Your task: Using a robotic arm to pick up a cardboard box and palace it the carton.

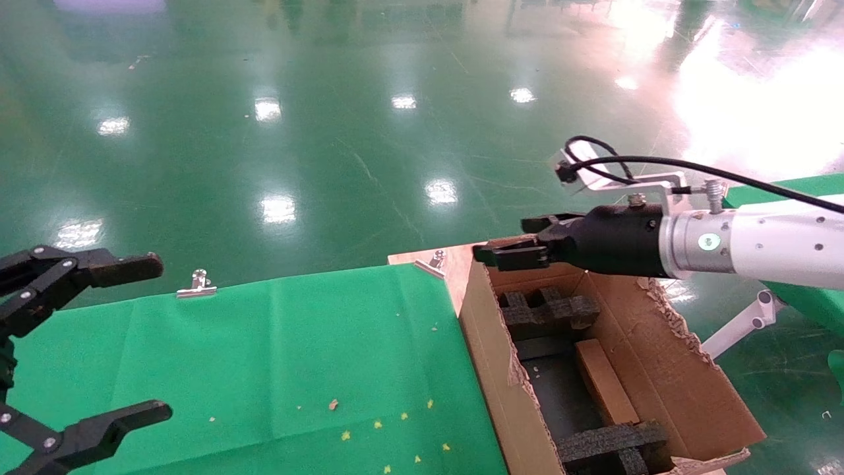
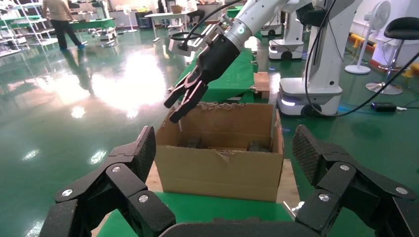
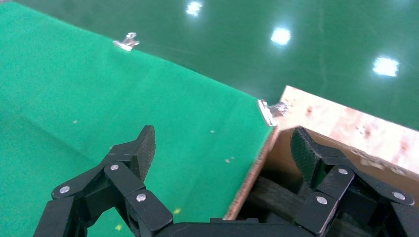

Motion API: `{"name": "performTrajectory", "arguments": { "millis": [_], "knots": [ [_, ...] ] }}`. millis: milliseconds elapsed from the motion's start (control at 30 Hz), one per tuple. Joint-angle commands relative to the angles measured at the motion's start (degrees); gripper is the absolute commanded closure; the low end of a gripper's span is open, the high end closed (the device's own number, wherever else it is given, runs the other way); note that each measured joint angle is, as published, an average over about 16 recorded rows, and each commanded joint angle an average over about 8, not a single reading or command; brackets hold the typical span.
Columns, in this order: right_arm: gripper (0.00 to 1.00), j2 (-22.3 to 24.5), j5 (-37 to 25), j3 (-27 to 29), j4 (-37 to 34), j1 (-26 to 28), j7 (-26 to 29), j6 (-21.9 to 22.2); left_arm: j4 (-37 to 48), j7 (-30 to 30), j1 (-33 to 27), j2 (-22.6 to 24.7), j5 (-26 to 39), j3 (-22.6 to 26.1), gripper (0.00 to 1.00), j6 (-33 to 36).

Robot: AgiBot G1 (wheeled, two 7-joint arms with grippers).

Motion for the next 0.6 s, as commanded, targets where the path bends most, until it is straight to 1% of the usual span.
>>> {"name": "performTrajectory", "arguments": {
  "millis": [33, 600],
  "knots": [
    [0.00, -0.46, 0.83, 2.81, -0.17, -1.65, -1.77, -1.96, 0.00, 0.00, 0.00, 0.00, 0.00, 0.00, 0.00, 0.00],
    [0.00, -4.35, 7.93, 26.79, -1.63, -15.71, -16.85, -18.62, 0.00, 0.01, -0.01, -0.01, -0.01, 0.02, 0.00, 0.00]
  ]
}}
